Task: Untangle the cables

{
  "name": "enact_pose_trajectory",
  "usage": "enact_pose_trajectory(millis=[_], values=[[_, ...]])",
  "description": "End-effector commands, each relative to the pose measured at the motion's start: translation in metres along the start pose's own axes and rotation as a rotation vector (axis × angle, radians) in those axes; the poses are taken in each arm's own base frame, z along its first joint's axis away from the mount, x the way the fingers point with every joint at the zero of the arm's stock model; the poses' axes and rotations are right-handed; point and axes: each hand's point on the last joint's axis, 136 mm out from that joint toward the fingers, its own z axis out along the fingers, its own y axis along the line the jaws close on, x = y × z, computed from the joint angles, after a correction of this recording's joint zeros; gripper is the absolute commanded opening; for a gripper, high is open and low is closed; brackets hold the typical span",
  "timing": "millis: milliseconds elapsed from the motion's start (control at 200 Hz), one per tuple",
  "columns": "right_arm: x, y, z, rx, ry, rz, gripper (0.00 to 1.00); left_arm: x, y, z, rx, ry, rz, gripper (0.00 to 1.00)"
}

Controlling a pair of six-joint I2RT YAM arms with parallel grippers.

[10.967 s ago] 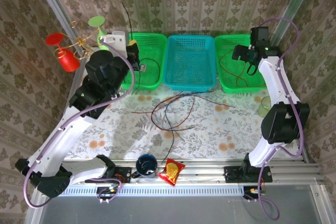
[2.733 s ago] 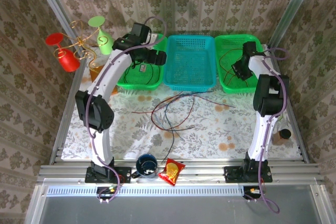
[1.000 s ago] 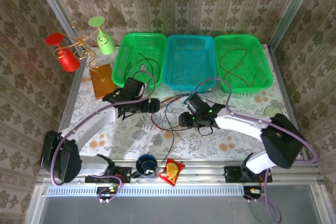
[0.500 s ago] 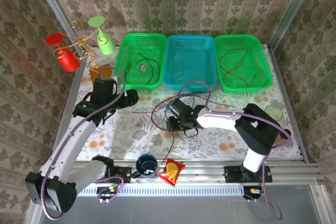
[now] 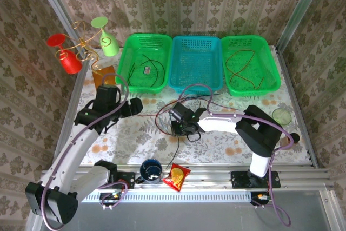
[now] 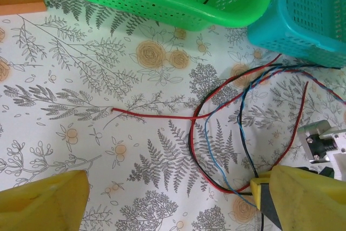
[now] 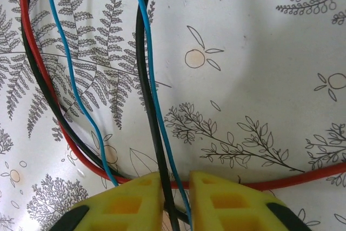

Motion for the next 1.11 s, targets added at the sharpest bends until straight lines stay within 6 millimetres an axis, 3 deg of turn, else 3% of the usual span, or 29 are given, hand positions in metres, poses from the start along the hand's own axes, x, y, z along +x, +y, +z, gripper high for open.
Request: enact_pose_trajectory(millis=[0, 200, 395, 590, 795, 1100], values=[[-0.001, -0.002, -0.007, 0.032, -0.014, -0.022, 0.15, 0.006, -0.008, 0.001, 0.03, 0.014, -0.002, 0.87], [-0.012, 0.0, -0.03, 0.035, -0.061, -0.061, 0.01, 0.017, -0.034, 0.01, 0.083, 0.044, 0.054, 0.87], [-0.027, 0.006, -0.069, -0.048, -0.133, -0.04, 0.02, 0.023, -0.07, 0.016, 0.219, 0.023, 0.015, 0.85], [-0.039, -0.008, -0.078, -0.08, -0.156, 0.049, 0.02, 0.037, -0.087, 0.029, 0.244, 0.083, 0.079, 0.83], [-0.055, -0.004, -0.087, -0.164, -0.169, 0.115, 0.01, 0.074, -0.107, 0.033, 0.302, 0.163, 0.259, 0.77], [-0.076, 0.001, -0.1, -0.257, -0.191, 0.195, 0.0, 0.128, -0.128, 0.044, 0.378, 0.25, 0.361, 0.71]])
